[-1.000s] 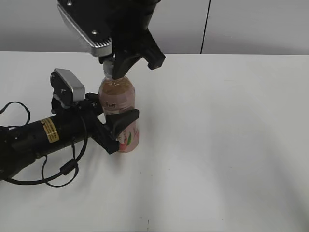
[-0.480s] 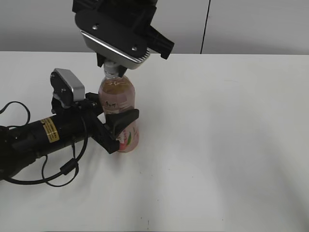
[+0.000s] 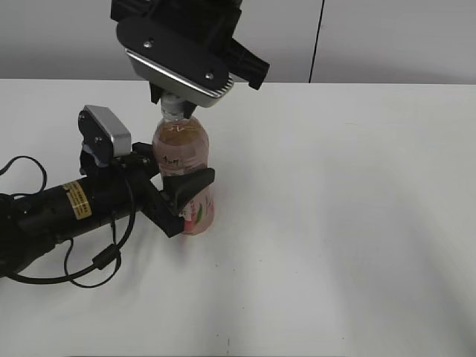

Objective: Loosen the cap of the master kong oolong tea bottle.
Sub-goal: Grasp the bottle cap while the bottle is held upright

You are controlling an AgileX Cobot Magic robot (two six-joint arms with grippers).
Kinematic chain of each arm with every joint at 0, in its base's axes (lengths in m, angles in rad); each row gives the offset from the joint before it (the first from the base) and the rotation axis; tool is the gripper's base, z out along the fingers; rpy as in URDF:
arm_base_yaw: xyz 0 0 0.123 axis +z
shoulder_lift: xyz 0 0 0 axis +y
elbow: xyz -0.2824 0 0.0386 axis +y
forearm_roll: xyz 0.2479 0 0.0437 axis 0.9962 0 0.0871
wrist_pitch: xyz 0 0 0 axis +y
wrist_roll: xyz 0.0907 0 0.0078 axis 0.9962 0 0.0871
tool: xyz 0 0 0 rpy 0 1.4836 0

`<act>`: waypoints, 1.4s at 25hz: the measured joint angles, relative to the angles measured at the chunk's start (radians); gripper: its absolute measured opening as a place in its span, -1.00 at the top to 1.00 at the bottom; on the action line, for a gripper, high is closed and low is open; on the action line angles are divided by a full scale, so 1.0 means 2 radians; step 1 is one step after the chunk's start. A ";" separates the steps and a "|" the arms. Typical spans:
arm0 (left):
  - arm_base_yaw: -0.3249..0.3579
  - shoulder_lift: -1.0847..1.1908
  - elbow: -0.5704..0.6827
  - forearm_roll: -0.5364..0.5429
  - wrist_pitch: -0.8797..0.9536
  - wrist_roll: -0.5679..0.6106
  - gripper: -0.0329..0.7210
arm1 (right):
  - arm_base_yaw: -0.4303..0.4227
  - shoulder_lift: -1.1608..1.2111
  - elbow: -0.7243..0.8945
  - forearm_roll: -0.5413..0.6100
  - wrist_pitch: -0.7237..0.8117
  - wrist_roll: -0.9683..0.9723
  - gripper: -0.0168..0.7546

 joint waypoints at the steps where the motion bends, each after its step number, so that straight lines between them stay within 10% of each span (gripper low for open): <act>1: 0.000 0.000 0.000 0.000 0.000 0.001 -0.11 | 0.000 0.000 0.000 0.000 0.000 0.000 0.22; 12: 0.000 0.000 0.000 0.002 0.000 0.005 -0.11 | 0.000 -0.002 0.004 0.005 0.000 0.163 0.21; 35: 0.000 0.000 0.000 0.002 0.000 0.005 -0.11 | 0.002 -0.016 0.007 0.139 -0.015 0.491 -0.45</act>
